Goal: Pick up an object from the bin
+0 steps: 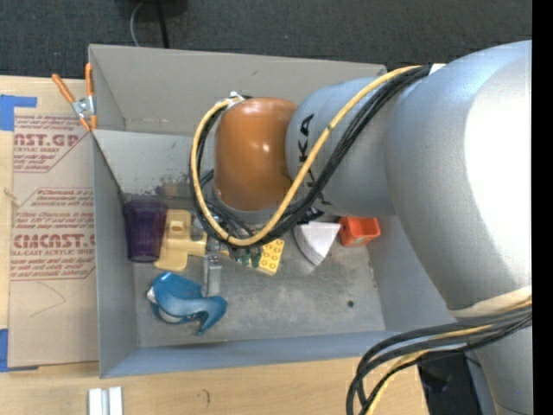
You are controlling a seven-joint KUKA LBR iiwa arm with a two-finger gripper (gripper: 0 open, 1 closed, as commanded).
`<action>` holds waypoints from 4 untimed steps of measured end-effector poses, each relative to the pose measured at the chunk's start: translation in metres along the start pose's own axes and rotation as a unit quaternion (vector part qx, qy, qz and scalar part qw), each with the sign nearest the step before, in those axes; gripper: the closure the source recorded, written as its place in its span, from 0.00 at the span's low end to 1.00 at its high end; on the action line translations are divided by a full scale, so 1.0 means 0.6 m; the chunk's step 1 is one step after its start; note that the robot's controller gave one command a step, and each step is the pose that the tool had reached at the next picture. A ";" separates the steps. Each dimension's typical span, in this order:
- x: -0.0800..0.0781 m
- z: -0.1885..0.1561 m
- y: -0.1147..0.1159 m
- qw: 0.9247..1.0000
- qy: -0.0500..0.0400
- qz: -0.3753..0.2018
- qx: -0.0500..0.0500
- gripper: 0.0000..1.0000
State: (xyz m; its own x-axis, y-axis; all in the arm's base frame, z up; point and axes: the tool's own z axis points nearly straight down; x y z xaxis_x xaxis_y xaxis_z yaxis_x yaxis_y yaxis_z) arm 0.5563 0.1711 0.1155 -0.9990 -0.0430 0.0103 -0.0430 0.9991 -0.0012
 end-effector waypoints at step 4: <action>0.021 0.017 -0.134 0.998 -0.003 -0.065 -0.001 0.00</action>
Offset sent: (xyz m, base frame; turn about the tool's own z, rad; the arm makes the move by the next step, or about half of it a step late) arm -0.0096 -0.0475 -0.0312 -0.0386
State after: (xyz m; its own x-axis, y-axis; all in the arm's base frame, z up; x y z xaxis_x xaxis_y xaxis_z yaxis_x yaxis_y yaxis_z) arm 0.5472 0.0902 0.1055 -0.9849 -0.1728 0.0051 -0.1728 0.9850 0.0027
